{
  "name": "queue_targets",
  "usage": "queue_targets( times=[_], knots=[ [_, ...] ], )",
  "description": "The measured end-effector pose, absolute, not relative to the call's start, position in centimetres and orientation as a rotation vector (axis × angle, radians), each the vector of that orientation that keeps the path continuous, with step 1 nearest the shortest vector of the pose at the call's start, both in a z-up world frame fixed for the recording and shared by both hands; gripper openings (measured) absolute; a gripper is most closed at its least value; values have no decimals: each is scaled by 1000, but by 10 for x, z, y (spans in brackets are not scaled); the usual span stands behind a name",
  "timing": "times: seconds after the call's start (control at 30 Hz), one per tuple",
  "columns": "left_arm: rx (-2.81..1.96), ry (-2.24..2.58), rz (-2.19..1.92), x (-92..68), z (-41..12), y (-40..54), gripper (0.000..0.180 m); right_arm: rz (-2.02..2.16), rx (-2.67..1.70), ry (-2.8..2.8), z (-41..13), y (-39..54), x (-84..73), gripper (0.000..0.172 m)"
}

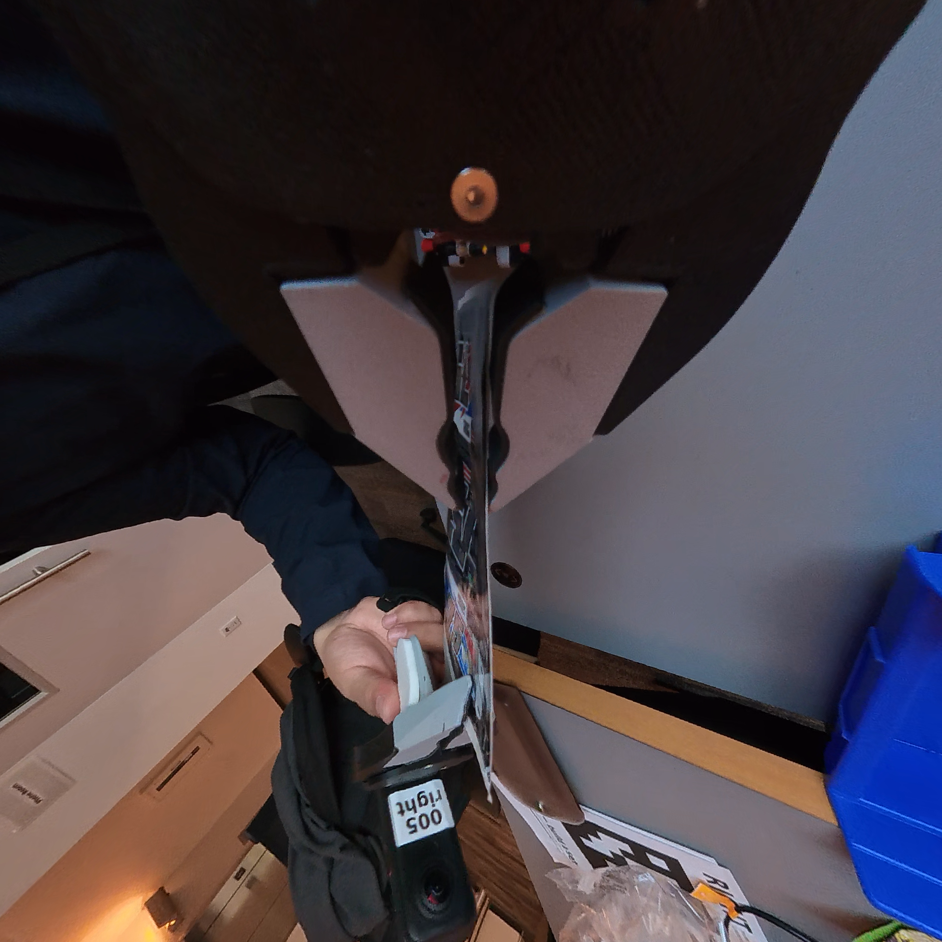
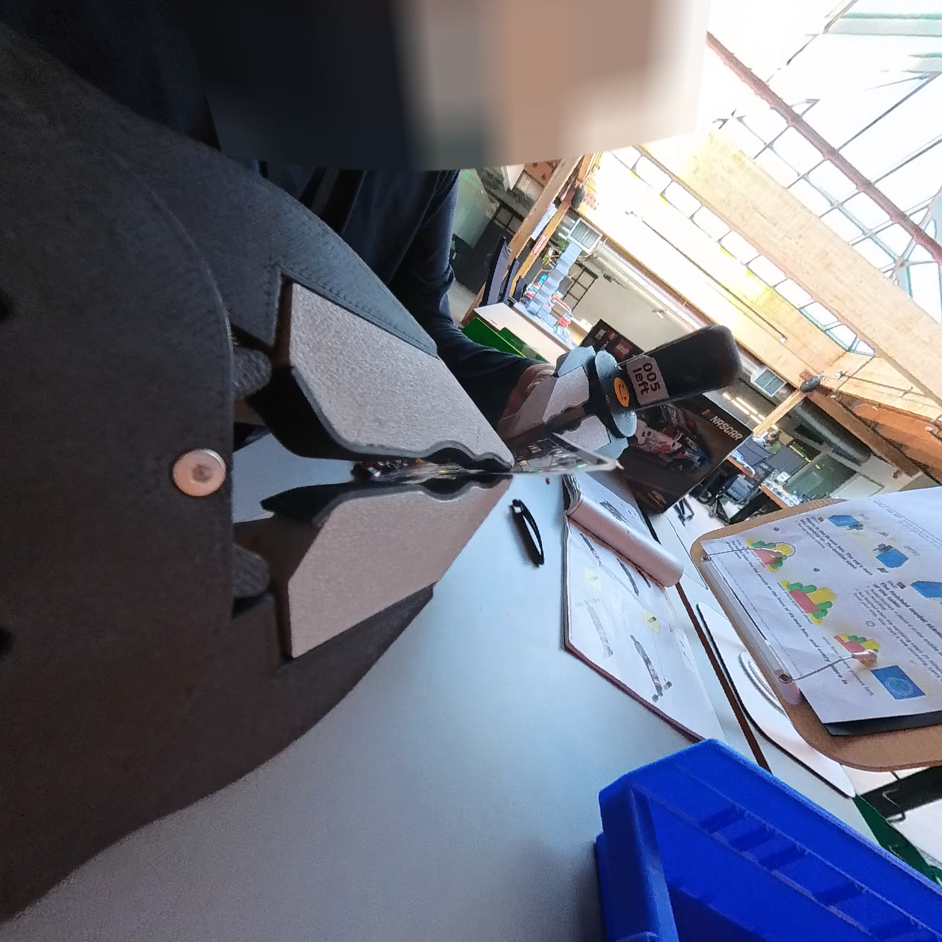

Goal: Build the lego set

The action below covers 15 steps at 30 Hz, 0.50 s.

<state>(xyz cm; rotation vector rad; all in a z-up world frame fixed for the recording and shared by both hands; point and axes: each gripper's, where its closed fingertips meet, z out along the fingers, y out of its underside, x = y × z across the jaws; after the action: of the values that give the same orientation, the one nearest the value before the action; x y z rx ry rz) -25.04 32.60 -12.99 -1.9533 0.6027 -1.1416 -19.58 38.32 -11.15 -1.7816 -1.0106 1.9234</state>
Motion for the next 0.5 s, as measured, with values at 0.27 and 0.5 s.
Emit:
queue_targets(
  times=[0.27,0.5],
  knots=[
    [-1920,553,-1130,-255,-127,333,0,1911,-1711,-1057,-107,381,-196,0],
    [-1792,469,-1390,-252,-103,326,0,1211,-1674,-1178,-111,409,-186,64]
  ],
)
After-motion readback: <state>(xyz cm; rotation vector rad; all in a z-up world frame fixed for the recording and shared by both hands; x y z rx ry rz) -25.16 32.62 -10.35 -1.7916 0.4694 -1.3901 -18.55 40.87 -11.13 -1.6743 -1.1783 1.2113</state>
